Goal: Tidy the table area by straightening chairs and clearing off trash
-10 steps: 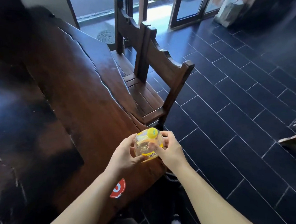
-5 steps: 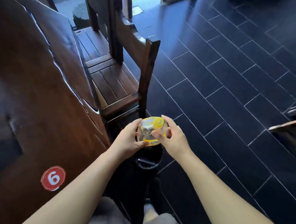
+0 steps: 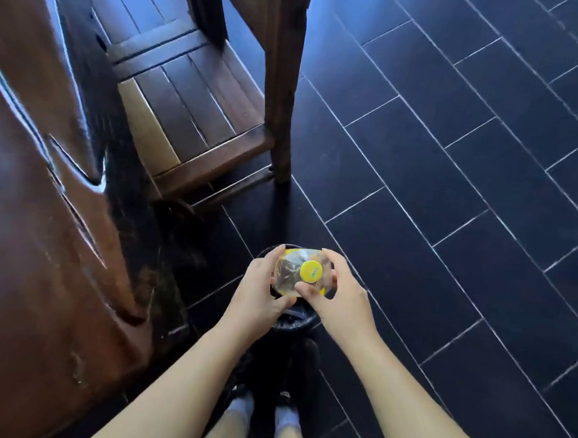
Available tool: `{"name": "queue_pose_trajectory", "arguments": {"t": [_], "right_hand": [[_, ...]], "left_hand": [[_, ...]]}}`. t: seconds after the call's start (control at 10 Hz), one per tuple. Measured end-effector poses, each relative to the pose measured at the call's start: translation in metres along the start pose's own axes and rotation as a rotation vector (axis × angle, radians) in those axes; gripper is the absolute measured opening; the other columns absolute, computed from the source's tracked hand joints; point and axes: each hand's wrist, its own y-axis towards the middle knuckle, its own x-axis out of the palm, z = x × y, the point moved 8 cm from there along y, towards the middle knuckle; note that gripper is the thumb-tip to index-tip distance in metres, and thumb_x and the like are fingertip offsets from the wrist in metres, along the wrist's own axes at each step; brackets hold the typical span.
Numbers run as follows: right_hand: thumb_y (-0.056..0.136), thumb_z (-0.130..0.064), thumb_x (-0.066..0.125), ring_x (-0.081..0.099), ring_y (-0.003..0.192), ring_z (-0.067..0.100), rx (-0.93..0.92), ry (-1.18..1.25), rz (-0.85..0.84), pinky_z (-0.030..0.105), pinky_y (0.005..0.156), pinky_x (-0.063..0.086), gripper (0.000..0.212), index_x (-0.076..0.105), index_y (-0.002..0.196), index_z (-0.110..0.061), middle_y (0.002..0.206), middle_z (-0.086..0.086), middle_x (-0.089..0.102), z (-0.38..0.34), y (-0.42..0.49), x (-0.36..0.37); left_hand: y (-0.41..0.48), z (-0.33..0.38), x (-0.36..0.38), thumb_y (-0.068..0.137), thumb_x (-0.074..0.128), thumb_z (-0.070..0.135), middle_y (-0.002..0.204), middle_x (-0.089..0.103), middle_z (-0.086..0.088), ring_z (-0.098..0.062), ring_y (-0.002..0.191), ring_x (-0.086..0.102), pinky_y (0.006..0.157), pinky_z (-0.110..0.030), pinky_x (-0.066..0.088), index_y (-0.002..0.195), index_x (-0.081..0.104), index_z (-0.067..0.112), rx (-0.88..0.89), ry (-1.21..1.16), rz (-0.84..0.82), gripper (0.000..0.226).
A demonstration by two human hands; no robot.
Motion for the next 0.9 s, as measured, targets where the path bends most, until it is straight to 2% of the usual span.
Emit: {"name": "queue_pose_trajectory", "arguments": {"t": [0.1, 0.2, 0.3, 0.4, 0.5, 0.6, 0.7, 0.8, 0.9], "right_hand": [[0.083, -0.042, 0.078, 0.057, 0.104, 0.004, 0.035, -0.001, -0.016, 0.021, 0.077, 0.042, 0.058, 0.044, 0.129, -0.054, 0.109, -0.018, 0.061, 0.047, 0.044, 0.028], [0.082, -0.042, 0.079, 0.057, 0.105, 0.001, 0.050, -0.015, -0.019, 0.020, 0.079, 0.045, 0.055, 0.045, 0.124, -0.052, 0.102, -0.024, 0.061, 0.096, 0.090, 0.057], [0.081, -0.039, 0.080, 0.056, 0.105, -0.001, 0.058, 0.002, -0.043, 0.026, 0.088, 0.045, 0.061, 0.046, 0.131, -0.044, 0.104, -0.023, 0.061, 0.141, 0.127, 0.089], [0.081, -0.036, 0.079, 0.056, 0.111, 0.010, 0.052, -0.038, -0.048, 0.034, 0.094, 0.047, 0.063, 0.042, 0.132, -0.044, 0.112, -0.013, 0.064, 0.177, 0.153, 0.119], [0.079, -0.032, 0.079, 0.056, 0.112, 0.016, 0.049, -0.088, -0.013, 0.039, 0.094, 0.049, 0.069, 0.037, 0.131, -0.048, 0.117, -0.008, 0.063, 0.203, 0.170, 0.138], [0.083, -0.028, 0.076, 0.052, 0.110, 0.012, 0.070, -0.098, 0.017, 0.034, 0.090, 0.046, 0.075, 0.032, 0.142, -0.042, 0.131, -0.004, 0.052, 0.219, 0.176, 0.143], [0.086, -0.034, 0.076, 0.046, 0.116, 0.012, 0.089, -0.128, -0.016, 0.029, 0.089, 0.038, 0.082, 0.026, 0.151, -0.034, 0.143, -0.002, 0.043, 0.223, 0.173, 0.143], [0.088, -0.033, 0.075, 0.043, 0.133, 0.015, 0.079, -0.147, -0.053, 0.025, 0.094, 0.034, 0.085, 0.023, 0.155, -0.031, 0.153, -0.002, 0.036, 0.214, 0.165, 0.134], [0.092, -0.032, 0.069, 0.045, 0.120, 0.010, 0.100, -0.203, -0.111, 0.025, 0.092, 0.036, 0.076, 0.025, 0.154, -0.030, 0.150, -0.003, 0.036, 0.191, 0.141, 0.125]], "left_hand": [[0.040, -0.055, 0.028, 0.079, 0.079, 0.018, 0.128, 0.045, 0.012, -0.002, 0.110, 0.058, 0.092, -0.035, 0.055, 0.147, 0.033, 0.044, -0.053, -0.028, -0.010, 0.086], [0.077, -0.109, 0.055, 0.080, 0.078, 0.017, 0.129, 0.046, 0.015, 0.001, 0.109, 0.056, 0.094, -0.023, 0.050, 0.148, 0.033, 0.041, -0.084, -0.013, -0.008, 0.085], [0.105, -0.160, 0.076, 0.081, 0.079, 0.014, 0.132, 0.046, 0.016, -0.002, 0.113, 0.055, 0.092, -0.018, 0.043, 0.151, 0.032, 0.036, -0.109, 0.021, -0.008, 0.088], [0.126, -0.204, 0.093, 0.080, 0.078, 0.013, 0.141, 0.048, 0.014, -0.003, 0.117, 0.055, 0.099, -0.025, 0.047, 0.152, 0.030, 0.037, -0.139, 0.026, -0.010, 0.090], [0.141, -0.229, 0.106, 0.080, 0.079, 0.013, 0.141, 0.050, 0.016, -0.001, 0.118, 0.056, 0.099, -0.018, 0.044, 0.152, 0.030, 0.038, -0.140, 0.025, -0.018, 0.090], [0.154, -0.238, 0.116, 0.079, 0.082, 0.018, 0.142, 0.050, 0.014, -0.004, 0.124, 0.053, 0.105, -0.023, 0.042, 0.151, 0.031, 0.036, -0.128, 0.023, -0.015, 0.090], [0.155, -0.237, 0.120, 0.078, 0.081, 0.020, 0.142, 0.051, 0.013, -0.006, 0.128, 0.051, 0.111, -0.033, 0.041, 0.150, 0.033, 0.039, -0.136, 0.043, -0.027, 0.089], [0.149, -0.221, 0.113, 0.083, 0.076, 0.013, 0.141, 0.052, 0.011, -0.003, 0.123, 0.051, 0.107, -0.025, 0.040, 0.151, 0.033, 0.035, -0.140, 0.050, -0.030, 0.083], [0.131, -0.196, 0.098, 0.085, 0.074, 0.014, 0.145, 0.048, 0.004, -0.012, 0.128, 0.050, 0.110, -0.031, 0.040, 0.153, 0.031, 0.031, -0.151, 0.128, -0.008, 0.082]]}}
